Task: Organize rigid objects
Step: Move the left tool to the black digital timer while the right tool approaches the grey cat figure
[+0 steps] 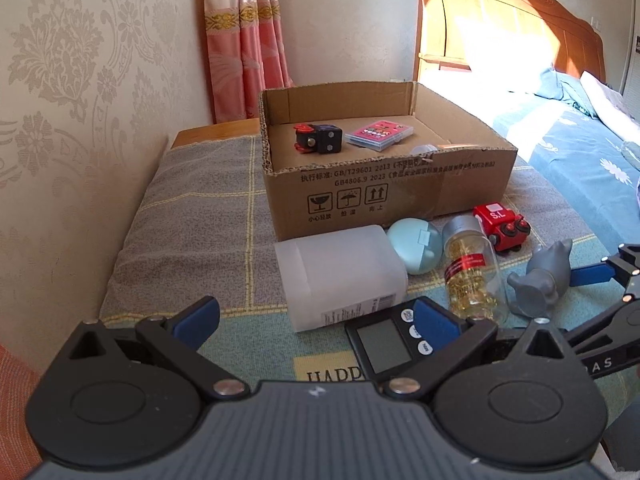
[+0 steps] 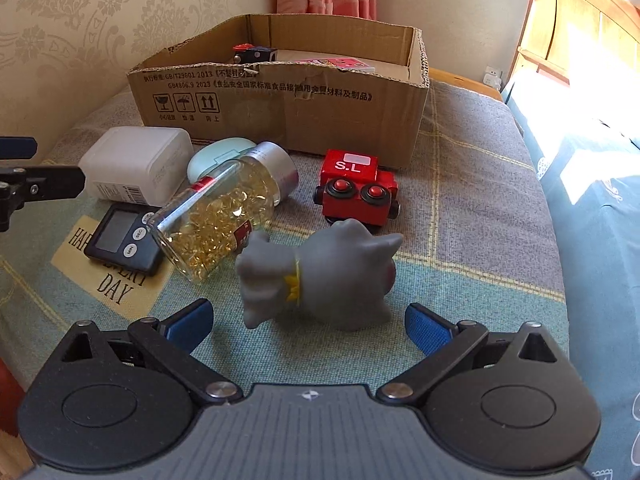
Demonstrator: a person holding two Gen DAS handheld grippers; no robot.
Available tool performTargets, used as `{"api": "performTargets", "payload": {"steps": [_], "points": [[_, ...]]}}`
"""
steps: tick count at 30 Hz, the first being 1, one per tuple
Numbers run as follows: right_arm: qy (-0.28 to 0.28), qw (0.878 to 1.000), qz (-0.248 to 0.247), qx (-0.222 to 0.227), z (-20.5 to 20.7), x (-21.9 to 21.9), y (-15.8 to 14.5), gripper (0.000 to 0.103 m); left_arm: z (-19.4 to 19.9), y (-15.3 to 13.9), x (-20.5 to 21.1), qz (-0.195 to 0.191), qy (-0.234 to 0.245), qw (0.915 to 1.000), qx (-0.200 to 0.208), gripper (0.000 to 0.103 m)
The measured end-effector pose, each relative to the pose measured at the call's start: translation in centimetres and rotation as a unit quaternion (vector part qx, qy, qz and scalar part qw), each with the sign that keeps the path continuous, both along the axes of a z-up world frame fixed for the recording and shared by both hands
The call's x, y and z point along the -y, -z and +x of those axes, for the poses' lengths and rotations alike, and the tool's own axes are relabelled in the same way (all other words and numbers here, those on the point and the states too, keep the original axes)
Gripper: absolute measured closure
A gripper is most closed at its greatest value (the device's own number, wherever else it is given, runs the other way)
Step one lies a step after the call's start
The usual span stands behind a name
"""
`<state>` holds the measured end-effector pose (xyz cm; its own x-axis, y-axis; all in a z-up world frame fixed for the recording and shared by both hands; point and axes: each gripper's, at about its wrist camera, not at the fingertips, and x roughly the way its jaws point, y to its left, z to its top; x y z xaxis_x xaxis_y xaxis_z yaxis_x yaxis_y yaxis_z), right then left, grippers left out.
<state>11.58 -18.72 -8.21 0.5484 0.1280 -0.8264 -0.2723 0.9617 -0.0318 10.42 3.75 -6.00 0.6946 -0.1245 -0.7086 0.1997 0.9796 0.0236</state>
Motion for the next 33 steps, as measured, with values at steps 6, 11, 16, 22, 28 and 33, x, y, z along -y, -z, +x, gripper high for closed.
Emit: {"api": "performTargets", "payload": {"steps": [6,11,16,22,28,33], "points": [[0.016,1.000,0.001,0.011,1.3,0.9,0.6,0.000,-0.1,1.6,1.4,-0.018,0.034,0.9985,-0.039,0.001],[0.008,0.999,0.006,0.031,0.7,1.2,0.8,0.000,0.1,2.9,3.0,-0.021,0.050,0.9969,-0.056,0.001],[0.001,0.999,0.008,0.037,0.4,1.4,0.8,0.000,0.8,4.2,3.9,-0.017,0.042,0.9967,-0.067,0.001],[-0.009,0.999,0.010,0.041,0.3,1.7,0.8,0.000,1.0,4.6,3.7,0.001,0.020,0.9977,-0.065,0.000],[-0.014,0.999,0.011,0.044,0.3,1.8,0.8,0.000,0.8,4.5,2.7,0.004,-0.008,0.9977,-0.067,0.000],[-0.016,0.999,0.012,0.047,0.2,1.8,0.9,0.000,1.0,4.3,3.8,0.004,-0.010,0.9979,-0.063,0.009]]}}
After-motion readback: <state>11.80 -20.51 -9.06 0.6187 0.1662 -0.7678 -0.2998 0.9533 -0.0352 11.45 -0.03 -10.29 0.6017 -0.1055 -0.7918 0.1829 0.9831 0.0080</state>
